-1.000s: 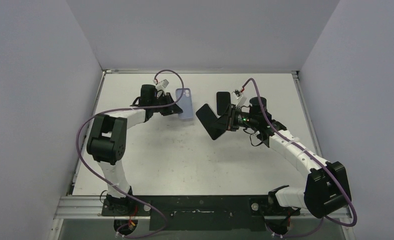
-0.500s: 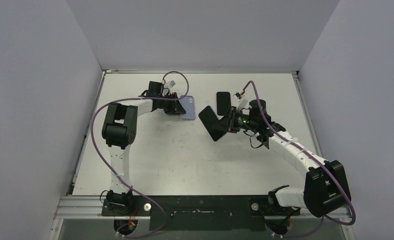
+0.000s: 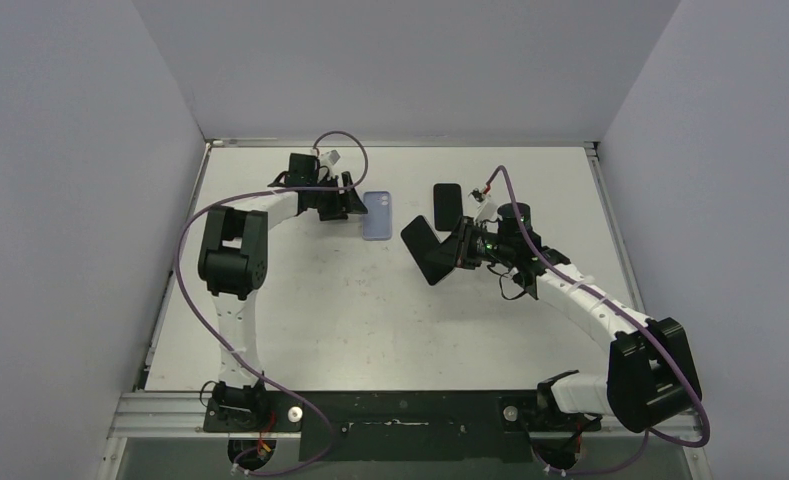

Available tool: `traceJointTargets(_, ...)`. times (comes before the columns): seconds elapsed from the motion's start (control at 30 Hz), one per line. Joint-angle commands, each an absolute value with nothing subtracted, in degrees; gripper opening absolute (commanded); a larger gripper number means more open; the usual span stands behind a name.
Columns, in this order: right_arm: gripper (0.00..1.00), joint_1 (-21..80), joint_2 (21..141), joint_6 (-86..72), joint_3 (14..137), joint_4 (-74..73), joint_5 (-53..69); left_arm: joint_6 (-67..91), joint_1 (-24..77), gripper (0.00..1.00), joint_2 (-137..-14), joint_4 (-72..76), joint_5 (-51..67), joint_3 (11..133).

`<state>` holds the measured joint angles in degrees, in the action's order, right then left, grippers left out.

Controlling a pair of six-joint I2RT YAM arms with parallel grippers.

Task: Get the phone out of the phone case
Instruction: Place the phone case at the center of the board, then place the phone at the center of the board.

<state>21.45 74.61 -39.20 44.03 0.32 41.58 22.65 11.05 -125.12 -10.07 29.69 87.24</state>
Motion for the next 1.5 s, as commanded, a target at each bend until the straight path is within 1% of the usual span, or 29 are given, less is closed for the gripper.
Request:
traceJointTargets(0.0, 0.0, 22.24, 73.7, -37.93, 44.15, 5.23, 39.73, 22.2, 11.32, 0.73, -118.84, -14.06, 20.15, 82.69)
traceJointTargets(0.03, 0.0, 22.67, 73.59, -37.81, 44.0, 5.38, 39.13, 23.22, 11.62, 0.79, -116.5, -13.13, 19.09, 80.7)
traceJointTargets(0.1, 0.0, 23.26, 73.56, -37.71, 43.63, 6.1, 37.9, 25.49, 12.53, 0.81, -112.1, -12.03, 16.66, 77.35)
traceJointTargets(0.13, 0.0, 23.74, 73.61, -37.77, 43.48, 6.45, 37.1, 26.68, 13.21, 0.93, -110.07, -12.3, 15.2, 76.21)
traceJointTargets(0.17, 0.0, 24.2, 73.73, -37.79, 43.36, 6.99, 36.34, 27.72, 14.25, 0.97, -107.78, -12.86, 14.13, 75.28)
traceJointTargets(0.4, 0.0, 29.1, 75.0, -39.77, 41.46, 15.88, 29.93, 35.31, 21.6, 0.97, -95.67, -12.77, 10.16, 68.79)
traceJointTargets(0.77, 0.0, 32.94, 76.19, -41.26, 38.44, 26.34, 24.13, 55.53, 30.72, 0.97, -79.12, -2.26, 3.87, 55.15)
traceJointTargets(1.07, 0.0, 34.48, 76.82, -41.31, 38.24, 29.24, 25.13, 62.53, 33.95, 0.97, -77.82, 7.97, 4.37, 50.43)
traceJointTargets(1.3, 0.0, 35.49, 76.04, -40.55, 38.02, 28.95, 25.39, 64.39, 35.33, 0.96, -79.22, 11.19, 5.73, 50.69)
traceJointTargets(1.47, 0.0, 35.88, 75.33, -40.07, 37.71, 28.49, 24.78, 65.03, 36.72, 0.96, -80.6, 10.0, 5.49, 51.4)
